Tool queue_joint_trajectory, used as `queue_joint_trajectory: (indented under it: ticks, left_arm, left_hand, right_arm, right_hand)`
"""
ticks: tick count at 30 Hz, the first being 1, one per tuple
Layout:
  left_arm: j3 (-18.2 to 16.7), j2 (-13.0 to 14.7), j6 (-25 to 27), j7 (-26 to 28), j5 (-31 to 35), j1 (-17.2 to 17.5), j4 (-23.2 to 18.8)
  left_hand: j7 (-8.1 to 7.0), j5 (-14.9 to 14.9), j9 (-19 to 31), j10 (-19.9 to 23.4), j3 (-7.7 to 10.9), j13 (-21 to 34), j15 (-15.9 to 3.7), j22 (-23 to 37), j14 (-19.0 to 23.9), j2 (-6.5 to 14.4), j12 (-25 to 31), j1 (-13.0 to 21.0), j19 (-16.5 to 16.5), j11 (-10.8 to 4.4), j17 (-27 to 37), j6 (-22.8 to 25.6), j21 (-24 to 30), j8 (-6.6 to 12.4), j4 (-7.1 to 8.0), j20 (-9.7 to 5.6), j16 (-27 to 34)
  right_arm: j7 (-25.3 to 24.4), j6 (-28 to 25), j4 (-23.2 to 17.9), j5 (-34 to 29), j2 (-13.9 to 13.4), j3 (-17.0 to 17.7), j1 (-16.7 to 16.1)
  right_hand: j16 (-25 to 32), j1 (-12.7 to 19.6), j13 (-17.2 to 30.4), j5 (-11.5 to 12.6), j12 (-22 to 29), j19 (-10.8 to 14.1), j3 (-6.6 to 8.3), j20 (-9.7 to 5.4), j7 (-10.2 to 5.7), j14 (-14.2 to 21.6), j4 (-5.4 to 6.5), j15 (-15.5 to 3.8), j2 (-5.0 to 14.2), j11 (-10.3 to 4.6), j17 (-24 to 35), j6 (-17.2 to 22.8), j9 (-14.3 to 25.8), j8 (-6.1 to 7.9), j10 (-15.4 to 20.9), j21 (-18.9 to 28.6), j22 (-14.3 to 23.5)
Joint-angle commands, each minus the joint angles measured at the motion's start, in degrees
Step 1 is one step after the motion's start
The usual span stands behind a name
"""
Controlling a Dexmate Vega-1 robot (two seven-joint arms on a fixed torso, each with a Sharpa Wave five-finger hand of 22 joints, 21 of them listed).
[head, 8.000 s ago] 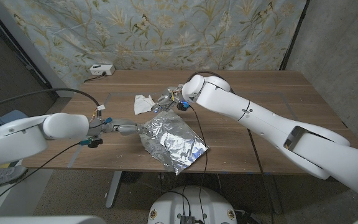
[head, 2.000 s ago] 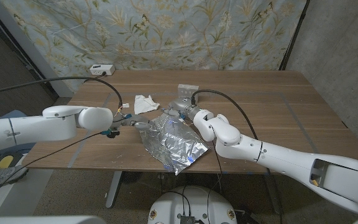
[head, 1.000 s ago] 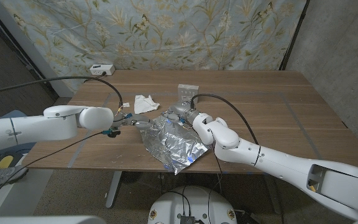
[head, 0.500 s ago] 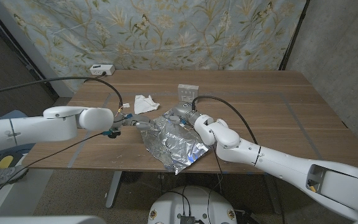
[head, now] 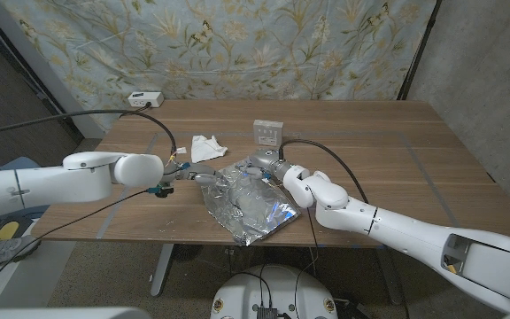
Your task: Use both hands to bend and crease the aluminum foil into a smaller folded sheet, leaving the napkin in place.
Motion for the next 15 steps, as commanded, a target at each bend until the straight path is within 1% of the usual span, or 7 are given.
queue_joint_trajectory:
  ticks: [1, 2, 7, 11, 14, 15]
  left_arm:
    - [-0.1, -0.4, 0.9, -0.3, -0.1, -0.2, -0.6]
    - [-0.1, -0.4, 0.9, -0.4, -0.1, -0.2, -0.6]
    - [-0.1, -0.8, 0.1, -0.7, 0.1, -0.4, 0.2]
    - [-0.1, -0.9, 0.6, -0.4, 0.1, -0.4, 0.2]
    - [-0.1, -0.9, 0.4, -0.8, 0.5, -0.5, 0.3]
    - [-0.1, -1.0, 1.2, -1.0, 0.5, -0.5, 0.1]
  left_hand:
    - [-0.03, -0.1, 0.2, 0.3, -0.19, 0.2, 0.02, 0.1, 0.3, 0.3, -0.2, 0.5, -2.8, 0.01, 0.1, 0.2, -0.1, 0.04, -0.18, -0.03, -0.2]
    - [-0.03, -0.1, 0.2, 0.3, -0.19, 0.2, 0.02, 0.1, 0.4, 0.3, -0.2, 0.5, -2.7, 0.06, 0.1, 0.2, -0.1, 0.04, -0.18, -0.03, -0.2]
    - [0.00, -0.1, 0.2, 0.4, -0.20, 0.2, 0.05, 0.1, 0.3, 0.4, -0.2, 0.5, -2.7, 0.10, 0.1, 0.2, -0.1, 0.06, -0.18, -0.04, -0.2]
    - [-0.02, -0.1, 0.2, 0.4, -0.21, 0.2, 0.03, 0.1, 0.3, 0.4, -0.2, 0.6, -2.7, 0.06, 0.1, 0.3, -0.1, 0.08, -0.17, -0.05, -0.2]
    - [-0.02, -0.1, 0.2, 0.4, -0.21, 0.2, 0.06, 0.1, 0.4, 0.4, -0.2, 0.6, -2.7, 0.23, 0.1, 0.4, -0.1, 0.10, -0.18, -0.06, -0.2]
    - [0.03, -0.1, 0.2, 0.4, -0.21, 0.2, 0.06, 0.1, 0.4, 0.4, -0.1, 0.6, -2.7, 0.21, 0.1, 0.4, -0.1, 0.11, -0.18, -0.05, -0.2]
  right_arm:
    - [-1.8, 3.8, 1.9, 2.3, -0.6, 1.0, -0.5]
    - [-1.8, 4.0, 2.1, 2.3, -0.5, 1.0, -0.5]
    - [-2.2, 4.5, 2.4, 3.0, -0.3, 1.2, -0.7]
    - [-2.2, 4.6, 2.5, 3.2, -0.4, 1.4, -0.7]
    - [-2.5, 4.7, 2.6, 3.4, -0.4, 1.6, -0.7]
    - [-2.5, 4.6, 2.5, 3.4, -0.4, 1.7, -0.7]
  right_hand:
    - [0.1, -0.6, 0.1, 0.5, -0.1, 0.2, 0.53, -0.44, -0.48, 0.1, -0.12, -0.63, -0.05, -0.25, 0.0, 0.2, 0.1, -0.13, 0.0, 0.1, 0.2]
    - [0.1, -0.6, 0.1, 0.5, -0.1, 0.2, 0.58, -0.45, -0.46, 0.1, -0.14, -0.69, -0.06, 0.01, 0.0, 0.2, 0.1, -0.12, 0.1, 0.1, 0.2]
    - [0.1, -0.7, 0.1, 0.5, -0.1, 0.2, 0.69, -0.52, -0.46, 0.3, -0.21, -0.76, -0.08, -0.09, 0.0, 0.3, 0.1, -0.09, 0.1, 0.1, 0.2]
    - [0.1, -0.7, 0.1, 0.5, -0.1, 0.3, 0.80, -0.56, -0.51, 0.4, -0.31, -0.91, -0.13, 0.07, -0.1, 0.4, 0.1, -0.09, 0.1, 0.1, 0.2]
    - [0.0, -0.8, 0.1, 0.5, -0.1, 0.4, 0.95, -0.59, -0.50, 0.4, -0.43, -0.95, -0.19, -0.42, -0.1, 0.3, 0.1, -0.12, 0.1, 0.1, 0.2]
    - [0.0, -0.8, 0.1, 0.5, -0.1, 0.4, 0.98, -0.59, -0.48, 0.5, -0.46, -0.91, -0.21, -0.23, -0.1, 0.4, 0.1, -0.11, 0.1, 0.1, 0.2]
